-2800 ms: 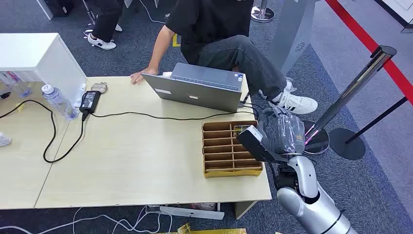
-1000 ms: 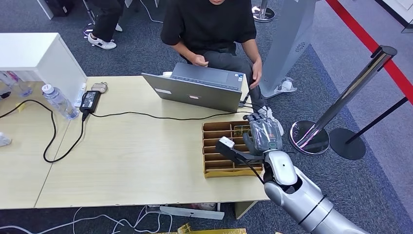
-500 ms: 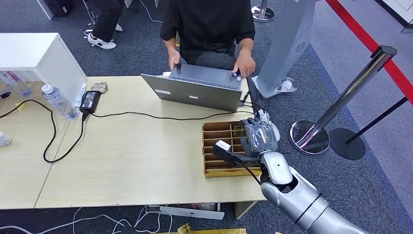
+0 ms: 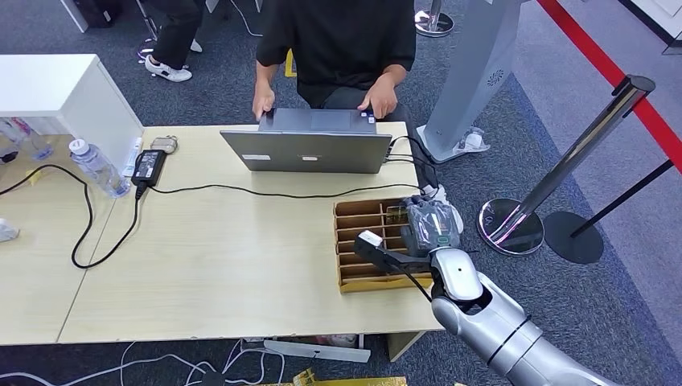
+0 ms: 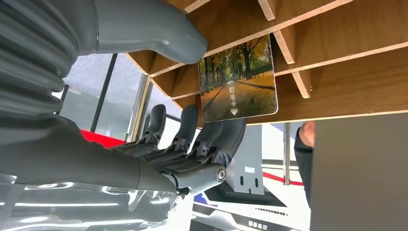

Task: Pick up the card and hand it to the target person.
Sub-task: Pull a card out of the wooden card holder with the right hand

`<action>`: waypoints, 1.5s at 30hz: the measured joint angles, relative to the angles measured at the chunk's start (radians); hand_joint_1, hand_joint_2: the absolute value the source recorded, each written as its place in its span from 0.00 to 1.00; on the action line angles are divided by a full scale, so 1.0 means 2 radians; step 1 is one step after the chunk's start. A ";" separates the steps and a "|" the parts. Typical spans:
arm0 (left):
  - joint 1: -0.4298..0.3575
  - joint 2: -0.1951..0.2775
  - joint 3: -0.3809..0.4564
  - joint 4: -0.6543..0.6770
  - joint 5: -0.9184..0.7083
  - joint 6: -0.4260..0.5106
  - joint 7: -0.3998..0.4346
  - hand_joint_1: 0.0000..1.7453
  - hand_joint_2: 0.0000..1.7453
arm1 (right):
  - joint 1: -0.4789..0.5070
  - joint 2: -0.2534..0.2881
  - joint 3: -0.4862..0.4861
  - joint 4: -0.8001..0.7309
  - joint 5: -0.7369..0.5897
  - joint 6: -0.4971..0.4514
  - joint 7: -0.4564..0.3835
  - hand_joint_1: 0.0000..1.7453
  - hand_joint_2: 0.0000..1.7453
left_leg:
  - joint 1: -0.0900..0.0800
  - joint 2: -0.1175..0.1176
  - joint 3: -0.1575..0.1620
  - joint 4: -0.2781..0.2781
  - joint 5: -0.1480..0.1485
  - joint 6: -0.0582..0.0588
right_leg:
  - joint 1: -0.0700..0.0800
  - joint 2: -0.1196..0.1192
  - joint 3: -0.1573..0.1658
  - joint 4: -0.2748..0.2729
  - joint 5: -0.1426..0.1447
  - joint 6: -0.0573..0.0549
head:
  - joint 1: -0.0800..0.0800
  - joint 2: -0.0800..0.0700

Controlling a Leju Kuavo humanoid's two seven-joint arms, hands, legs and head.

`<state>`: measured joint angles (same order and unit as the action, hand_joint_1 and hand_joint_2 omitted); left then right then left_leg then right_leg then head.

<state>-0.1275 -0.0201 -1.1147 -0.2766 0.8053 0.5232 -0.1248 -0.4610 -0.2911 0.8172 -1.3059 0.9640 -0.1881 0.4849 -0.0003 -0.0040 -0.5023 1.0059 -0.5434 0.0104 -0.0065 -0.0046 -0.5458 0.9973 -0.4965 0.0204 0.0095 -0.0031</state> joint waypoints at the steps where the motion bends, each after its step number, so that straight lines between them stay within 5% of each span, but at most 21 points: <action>1: 0.000 0.000 0.000 0.000 0.000 0.000 0.000 0.00 0.00 | 0.000 0.000 0.000 0.001 0.000 0.000 0.001 0.59 1.00 | 0.000 0.000 0.000 0.000 0.000 0.000 | 0.000 0.000 0.000 0.000 0.000 0.000 | 0.000 0.000; 7: 0.000 -0.002 0.000 0.000 0.000 0.000 0.000 0.00 0.00 | -0.002 0.000 0.000 0.001 0.000 -0.002 0.004 0.77 1.00 | 0.000 0.000 0.000 0.000 0.000 0.000 | 0.000 0.000 0.000 0.000 0.000 0.000 | 0.000 0.000; 22: 0.000 -0.002 -0.005 0.000 -0.001 0.000 0.002 0.00 0.00 | -0.003 0.000 0.000 -0.002 -0.005 -0.017 0.007 0.86 1.00 | 0.000 0.000 0.000 0.000 0.000 0.000 | 0.000 0.000 0.000 0.000 0.000 0.000 | 0.000 0.000; 30: 0.000 -0.002 -0.005 0.000 -0.001 0.000 0.002 0.00 0.00 | -0.002 0.000 0.000 -0.002 -0.007 -0.021 0.006 0.99 1.00 | 0.000 0.000 0.000 0.000 0.000 0.000 | 0.000 0.000 0.000 0.000 0.000 0.000 | 0.000 0.000; 45: 0.000 -0.002 -0.005 0.000 0.001 0.001 -0.003 0.00 0.00 | 0.000 -0.009 -0.009 -0.037 -0.008 -0.028 0.016 1.00 1.00 | 0.000 0.000 0.000 0.000 0.000 0.000 | 0.000 0.000 0.000 0.000 0.000 0.000 | 0.000 0.000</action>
<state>-0.1266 -0.0233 -1.1238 -0.2761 0.8070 0.5242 -0.1317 -0.4606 -0.3094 0.7997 -1.3804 0.9487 -0.2438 0.5169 -0.0003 -0.0038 -0.5021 1.0062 -0.5434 0.0104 -0.0065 -0.0044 -0.5459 0.9973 -0.4964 0.0204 0.0094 -0.0031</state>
